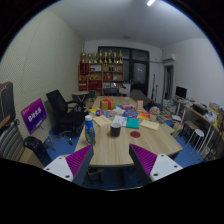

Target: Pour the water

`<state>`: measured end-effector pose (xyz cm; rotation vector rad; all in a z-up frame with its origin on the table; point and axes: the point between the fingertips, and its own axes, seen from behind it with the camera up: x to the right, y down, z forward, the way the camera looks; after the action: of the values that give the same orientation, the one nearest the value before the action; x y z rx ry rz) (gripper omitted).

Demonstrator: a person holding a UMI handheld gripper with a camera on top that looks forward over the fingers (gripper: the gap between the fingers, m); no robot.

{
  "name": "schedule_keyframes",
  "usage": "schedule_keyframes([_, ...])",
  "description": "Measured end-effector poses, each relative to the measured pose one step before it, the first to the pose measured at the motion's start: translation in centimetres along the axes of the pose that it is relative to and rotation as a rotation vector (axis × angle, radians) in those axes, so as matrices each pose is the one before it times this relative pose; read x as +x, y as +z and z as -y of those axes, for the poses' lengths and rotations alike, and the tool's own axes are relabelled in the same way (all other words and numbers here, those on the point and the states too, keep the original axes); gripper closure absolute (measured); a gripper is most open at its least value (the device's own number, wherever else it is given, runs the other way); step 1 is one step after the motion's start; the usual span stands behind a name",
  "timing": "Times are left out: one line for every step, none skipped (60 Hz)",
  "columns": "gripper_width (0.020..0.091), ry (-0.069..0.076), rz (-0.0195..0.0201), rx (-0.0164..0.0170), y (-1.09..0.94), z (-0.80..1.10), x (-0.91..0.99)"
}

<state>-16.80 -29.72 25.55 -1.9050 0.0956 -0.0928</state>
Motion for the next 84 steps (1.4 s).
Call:
schedule_keyframes([0.0277,0.0004,-0.00054,-0.00361,0.023,-0.076,0.003])
schedule_keyframes([0.0278,-0.0002,-0.00116,-0.00167,0.013,-0.038,0.009])
schedule_keyframes([0.0278,-0.0003,-0.00256,0.00087,-0.005,0.005,0.044])
schedule_keyframes([0.0279,0.0,-0.00407,0.00291,-0.096,0.001,0.036])
schedule_keyframes([0.0275,0.0,-0.00357,0.00411,-0.116,-0.059,-0.204])
schedule_keyframes([0.0278,-0.0005,-0.00186,0.00458,-0.025,-0.005,-0.092])
schedule_keyframes([0.0279,0.0,0.00055,0.00532,0.494,0.291,0.262])
schedule_keyframes([0.0275,0.0008,-0.0056,0.00435,-1.255,-0.167,-2.473])
schedule_keyframes([0.0277,0.002,0.0009,0.00397,-0.032,0.014,-0.319])
schedule_keyframes([0.0279,0.0024,0.00077,0.00275,0.105,-0.045,-0.293])
schedule_keyframes([0.0279,0.0035,0.00357,0.00235,0.551,-0.285,0.474])
schedule_keyframes([0.0279,0.0027,0.00088,0.00018,0.149,-0.092,-0.301])
schedule_keyframes([0.0279,0.0025,0.00161,0.00041,0.2,-0.079,-0.34])
schedule_keyframes([0.0278,0.0014,0.00279,0.00135,0.217,-0.064,-0.333])
schedule_keyframes([0.0278,0.0004,0.00471,0.00266,0.268,-0.05,-0.434])
schedule_keyframes([0.0277,-0.0002,0.01014,0.00018,0.137,0.386,0.537])
schedule_keyframes([0.0277,-0.0018,0.00107,0.00605,0.563,-0.506,-1.513])
schedule_keyframes([0.0278,-0.001,0.00955,-0.00057,0.244,0.305,0.561])
schedule_keyframes([0.0278,-0.0013,0.01113,0.00257,1.281,-0.179,1.263])
schedule_keyframes([0.0278,-0.0035,0.00207,0.00024,-0.024,-0.055,-1.012])
schedule_keyframes([0.0277,-0.004,-0.00077,0.00145,0.522,-0.252,-1.512])
schedule_keyframes([0.0277,-0.0024,0.00427,0.00037,0.551,-0.14,-0.193])
schedule_keyframes([0.0274,-0.0019,0.00317,0.00107,0.624,-0.15,-0.331])
schedule_keyframes([0.0277,-0.001,0.00298,0.00113,0.696,-0.159,-0.334])
schedule_keyframes([0.0279,-0.0006,0.00249,0.00141,0.773,-0.157,-0.306])
schedule_keyframes([0.0275,0.0001,0.00596,0.0026,1.243,-0.27,0.364])
schedule_keyframes([0.0275,-0.0009,0.00172,0.00302,1.109,-0.104,-0.692])
schedule_keyframes([0.0276,-0.0023,0.00493,0.00378,0.96,-0.142,-0.291])
schedule_keyframes([0.0274,-0.003,0.00557,0.00497,0.998,-0.159,-0.339])
schedule_keyframes([0.0274,-0.003,0.00559,0.00562,1.095,-0.155,-0.331])
schedule_keyframes([0.0275,-0.0029,0.00741,0.00477,0.912,-0.237,0.038])
schedule_keyframes([0.0274,-0.0022,0.00578,0.00405,1.145,-0.249,-0.365])
schedule_keyframes([0.0276,-0.001,0.00569,0.00242,0.574,-0.389,-0.6])
schedule_keyframes([0.0277,-0.0004,0.00614,-0.00043,1.784,-0.336,-0.572])
schedule_keyframes([0.0275,0.0008,0.00795,-0.00078,1.261,-0.387,-0.381])
schedule_keyframes([0.0274,0.0017,0.00789,0.0003,0.644,-0.378,-0.209])
schedule_keyframes([0.0275,0.0015,0.00596,0.00127,1.822,-0.351,-0.519])
schedule_keyframes([0.0276,0.0006,0.00803,0.00285,0.652,-0.308,-0.197])
schedule_keyframes([0.0273,-0.0004,0.00656,0.00268,1.236,-0.302,-0.335])
schedule_keyframes([0.0275,-0.0018,0.00448,0.00229,1.237,-0.266,-0.261])
schedule_keyframes([0.0274,-0.0035,0.00271,0.00148,1.223,-0.25,-0.249])
schedule_keyframes([0.0276,-0.0049,-0.00063,-0.00063,1.146,-0.365,-0.616])
schedule_keyframes([0.0277,-0.0058,0.00251,0.00014,1.104,-0.205,0.065])
schedule_keyframes([0.0274,-0.007,0.00095,0.00149,1.134,-0.157,-0.096])
schedule_keyframes([0.0273,-0.0072,-0.00112,0.00342,1.064,-0.064,-0.065])
schedule_keyframes([0.0275,-0.006,-0.00357,0.00487,1.021,-0.031,0.048])
schedule_keyframes([0.0271,-0.0042,-0.00651,0.00481,0.994,-0.033,0.18])
schedule_keyframes([0.027,-0.0022,-0.00895,0.00333,1.058,-0.042,0.017])
schedule_keyframes([0.0273,0.0009,-0.00619,0.00226,0.938,-0.075,0.119])
schedule_keyframes([0.0271,0.0031,-0.00254,0.0003,0.671,-0.066,0.201])
schedule_keyframes([0.0272,0.0041,-0.00179,0.0009,0.923,-0.052,0.023])
schedule_keyframes([0.0273,0.0045,0.0015,0.00229,1.02,-0.062,0.109])
schedule_keyframes([0.0272,0.0035,0.00054,0.00273,0.747,-0.051,-0.011])
schedule_keyframes([0.027,0.0021,-0.00072,0.00156,0.769,-0.042,-0.021])
schedule_keyframes([0.0271,0.0006,-0.00167,-0.00067,0.735,-0.126,-0.05])
schedule_keyframes([0.027,-0.0016,-0.00189,-0.00199,0.672,-0.134,-0.014])
schedule_keyframes([0.0269,-0.0049,-0.00033,-0.00073,0.643,-0.138,-0.041])
schedule_keyframes([0.027,-0.0076,0.00031,0.00113,0.562,-0.145,-0.052])
schedule_keyframes([0.0273,-0.0097,-0.00003,0.00281,0.823,-0.093,0.212])
schedule_keyframes([0.0279,-0.0118,-0.00292,0.00146,0.388,-0.123,0.035])
schedule_keyframes([0.0294,-0.0114,-0.00328,-0.00349,0.417,-0.277,-0.038])
schedule_keyframes([0.0289,-0.0114,-0.00087,-0.00895,0.43,-0.452,-0.074])
schedule_keyframes([0.0337,-0.0082,0.00188,-0.0137,0.389,-0.539,-0.11])
schedule_keyframes([0.0386,-0.0016,0.01059,-0.01372,0.346,-0.527,-0.361])
schedule_keyframes([0.0434,0.0017,0.00144,-0.01524,0.318,-0.611,-0.128])
schedule_keyframes([0.0453,0.0101,-0.00256,0.02858,0.063,0.828,0.041])
schedule_keyframes([0.0466,0.0106,0.00182,0.00635,-0.05,0.166,-0.082])
schedule_keyframes([0.0488,0.0061,0.00148,-0.00901,0.081,-0.201,-0.066])
schedule_keyframes([0.0489,0.0029,0.00067,0.00041,0.077,0.083,-0.043])
schedule_keyframes([0.049,-0.0006,0.00391,-0.00068,0.215,-0.242,0.256])
schedule_keyframes([0.0494,-0.0023,0.00394,0.00076,0.028,-0.024,-0.025])
schedule_keyframes([0.0502,-0.0034,0.00503,0.00154,0.031,0.076,-0.123])
schedule_keyframes([0.05,-0.0018,0.00468,0.00163,0.03,0.039,-0.068])
schedule_keyframes([0.0502,0.0012,0.00318,0.00076,0.029,0.017,-0.05])
schedule_keyframes([0.0502,0.0032,0.00269,-0.00086,0.026,-0.015,-0.037])
schedule_keyframes([0.0504,0.0043,0.0031,-0.00226,0.024,-0.047,-0.02])
schedule_keyframes([0.0502,0.0046,0.00437,-0.00161,0.032,-0.027,-0.027])
schedule_keyframes([0.0522,0.0035,0.00609,-0.00103,0.292,-0.017,0.231])
schedule_keyframes([0.0522,0.004,0.00575,0.0016,-0.226,0.058,-0.099])
schedule_keyframes([0.0528,0.0043,0.00482,-0.00101,0.005,-0.035,-0.015])
schedule_keyframes([0.0546,0.0046,0.00575,-0.00247,0.011,-0.042,-0.034])
schedule_keyframes([0.0549,0.0068,0.00535,-0.00285,0.005,0.018,-0.062])
schedule_keyframes([0.058,0.0061,0.00652,-0.00821,0.01,-0.061,-0.07])
schedule_keyframes([0.0585,0.0058,0.00518,-0.00903,0.189,0.004,0.008])
